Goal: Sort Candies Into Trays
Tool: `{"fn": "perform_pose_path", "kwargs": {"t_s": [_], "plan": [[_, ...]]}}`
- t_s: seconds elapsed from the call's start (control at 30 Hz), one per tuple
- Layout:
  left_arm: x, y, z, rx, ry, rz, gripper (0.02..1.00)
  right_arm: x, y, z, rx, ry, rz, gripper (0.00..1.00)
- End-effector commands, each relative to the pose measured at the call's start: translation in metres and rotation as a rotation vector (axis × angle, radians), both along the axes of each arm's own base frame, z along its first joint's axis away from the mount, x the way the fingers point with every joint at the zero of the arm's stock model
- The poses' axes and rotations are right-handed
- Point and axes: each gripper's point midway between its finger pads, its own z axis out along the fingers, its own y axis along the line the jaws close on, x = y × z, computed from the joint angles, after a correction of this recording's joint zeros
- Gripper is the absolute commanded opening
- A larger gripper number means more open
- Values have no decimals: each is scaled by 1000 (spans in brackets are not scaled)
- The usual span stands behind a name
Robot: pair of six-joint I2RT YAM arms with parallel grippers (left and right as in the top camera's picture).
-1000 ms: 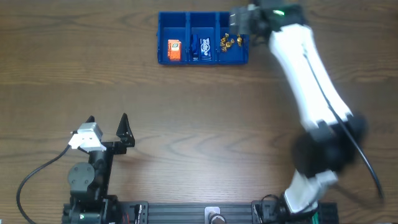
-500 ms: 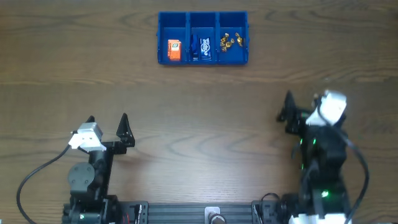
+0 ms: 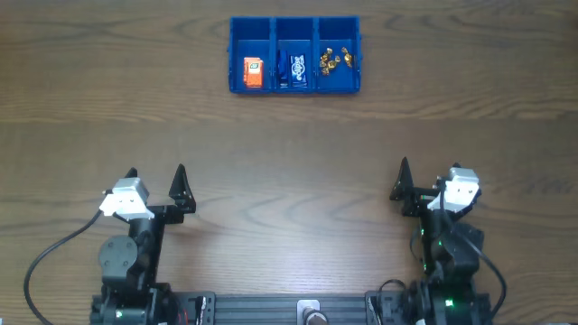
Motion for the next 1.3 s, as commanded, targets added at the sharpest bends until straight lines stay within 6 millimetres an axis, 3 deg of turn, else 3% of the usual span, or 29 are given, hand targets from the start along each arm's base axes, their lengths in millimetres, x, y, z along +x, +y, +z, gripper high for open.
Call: {"fn": "perform_pose_path", "kwargs": {"t_s": [0.03,0.17,1.3], "plan": [[-1,-1,-16,5,50,-5,998,-6,0,-7,-32,-28,11,998],[-1,-1,-16,5,50,-5,998,-8,6,8,-103,-90,47,998],[-1,-1,-16,5,50,-5,998,-8,8,5,-100,-78,64,998]]}}
